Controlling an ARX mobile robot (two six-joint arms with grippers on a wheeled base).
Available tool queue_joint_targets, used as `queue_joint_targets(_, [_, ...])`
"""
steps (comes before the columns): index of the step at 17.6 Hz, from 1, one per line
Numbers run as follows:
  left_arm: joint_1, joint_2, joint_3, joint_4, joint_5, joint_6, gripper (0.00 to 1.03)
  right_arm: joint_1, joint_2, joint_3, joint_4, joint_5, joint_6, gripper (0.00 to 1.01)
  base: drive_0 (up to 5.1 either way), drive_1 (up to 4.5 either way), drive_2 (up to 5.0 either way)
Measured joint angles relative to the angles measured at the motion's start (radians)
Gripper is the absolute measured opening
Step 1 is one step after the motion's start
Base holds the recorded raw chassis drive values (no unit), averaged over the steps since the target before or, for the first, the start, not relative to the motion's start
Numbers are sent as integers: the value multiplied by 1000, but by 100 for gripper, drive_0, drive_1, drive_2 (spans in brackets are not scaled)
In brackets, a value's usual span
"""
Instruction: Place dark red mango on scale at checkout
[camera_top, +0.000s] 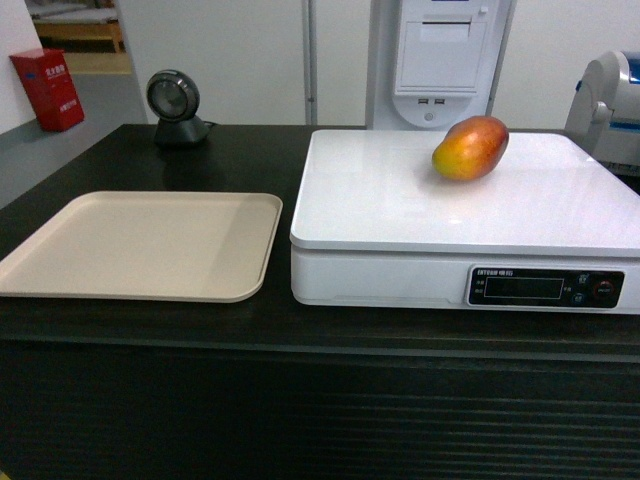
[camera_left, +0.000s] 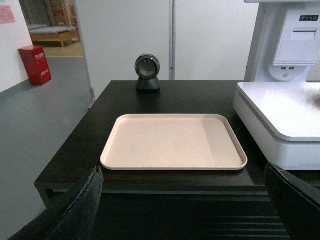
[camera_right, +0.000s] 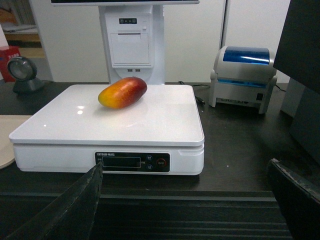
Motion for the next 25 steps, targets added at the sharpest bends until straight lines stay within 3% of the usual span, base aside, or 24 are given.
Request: queue_joint_targets(25, [0, 0, 0, 1, 0, 0, 98, 0, 0, 0, 0, -1, 0, 98, 0, 0, 0])
